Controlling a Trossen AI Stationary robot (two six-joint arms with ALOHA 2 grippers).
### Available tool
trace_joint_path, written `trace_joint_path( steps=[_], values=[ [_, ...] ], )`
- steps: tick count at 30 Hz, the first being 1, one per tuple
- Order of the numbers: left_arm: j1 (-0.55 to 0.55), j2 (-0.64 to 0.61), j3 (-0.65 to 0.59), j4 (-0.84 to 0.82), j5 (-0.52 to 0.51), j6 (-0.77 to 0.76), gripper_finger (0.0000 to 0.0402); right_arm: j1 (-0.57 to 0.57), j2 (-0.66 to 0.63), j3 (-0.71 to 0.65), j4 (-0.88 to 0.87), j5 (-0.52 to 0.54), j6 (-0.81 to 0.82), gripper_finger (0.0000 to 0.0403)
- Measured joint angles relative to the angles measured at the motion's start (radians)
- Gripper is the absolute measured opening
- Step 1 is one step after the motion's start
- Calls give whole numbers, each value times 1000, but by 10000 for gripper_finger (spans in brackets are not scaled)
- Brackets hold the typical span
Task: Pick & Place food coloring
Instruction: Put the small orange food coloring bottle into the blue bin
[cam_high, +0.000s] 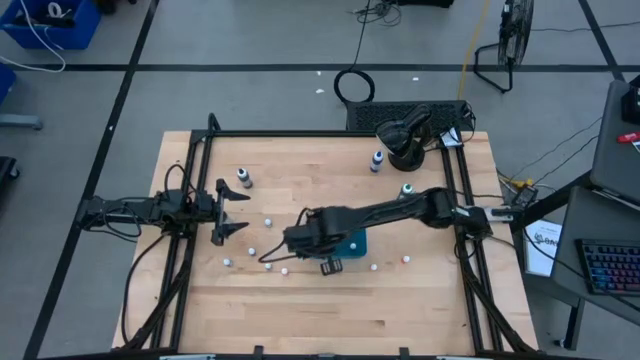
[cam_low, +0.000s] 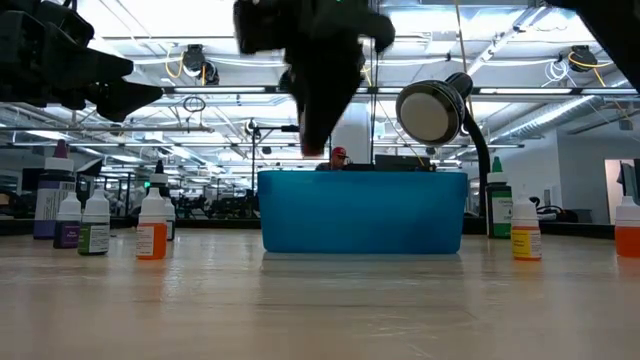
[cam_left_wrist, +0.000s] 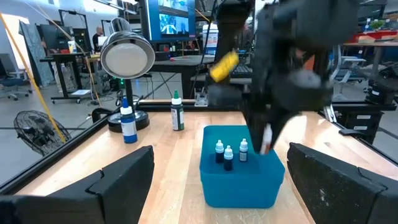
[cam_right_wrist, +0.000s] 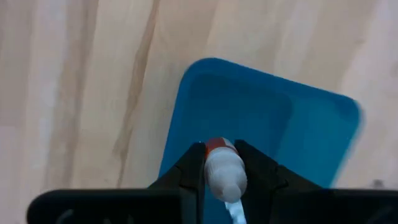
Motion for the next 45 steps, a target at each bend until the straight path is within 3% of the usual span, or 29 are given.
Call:
trace_joint_path(
  steps=[11,23,32,39,45],
  values=[
    [0,0,0,0,0,0,365,-28,55,-56,174,-34,-50,54],
    [0,0,0,0,0,0,365,-47,50,-204,280,-52,-75,54],
    [0,0,0,0,0,0,365,-46,47,-225,298,-52,-86,56],
    [0,0,0,0,0,0,365,-45,47,-225,296,-51,-38,152],
    [0,0,0,0,0,0,365,-45,2,-229,271,-47,-8,185]
  ],
)
